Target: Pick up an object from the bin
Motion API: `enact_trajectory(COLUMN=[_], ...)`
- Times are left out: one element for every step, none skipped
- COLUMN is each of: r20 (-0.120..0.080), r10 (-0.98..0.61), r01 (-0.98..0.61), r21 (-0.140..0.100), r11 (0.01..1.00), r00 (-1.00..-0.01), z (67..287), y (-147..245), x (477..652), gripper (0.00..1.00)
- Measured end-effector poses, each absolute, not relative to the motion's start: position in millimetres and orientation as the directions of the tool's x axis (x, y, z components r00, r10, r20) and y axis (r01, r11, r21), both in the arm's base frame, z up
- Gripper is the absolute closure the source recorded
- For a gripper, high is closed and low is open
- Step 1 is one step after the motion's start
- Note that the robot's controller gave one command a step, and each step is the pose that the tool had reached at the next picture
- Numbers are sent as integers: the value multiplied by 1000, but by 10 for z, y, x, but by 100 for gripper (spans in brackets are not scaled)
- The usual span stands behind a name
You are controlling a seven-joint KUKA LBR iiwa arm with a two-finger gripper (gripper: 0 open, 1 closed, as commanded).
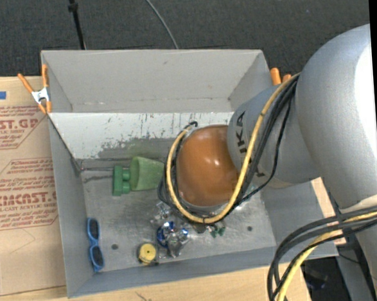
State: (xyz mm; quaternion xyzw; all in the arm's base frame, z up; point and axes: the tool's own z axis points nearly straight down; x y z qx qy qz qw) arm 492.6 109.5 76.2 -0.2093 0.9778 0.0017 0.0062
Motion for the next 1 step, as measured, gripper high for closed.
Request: enact_trajectory(r20=[-7], r10=[-757], r01=[-757], r21=[-4], r11=[654], r00=[-654], z=[2383], y=[1109], x=[4822], gripper=[100])
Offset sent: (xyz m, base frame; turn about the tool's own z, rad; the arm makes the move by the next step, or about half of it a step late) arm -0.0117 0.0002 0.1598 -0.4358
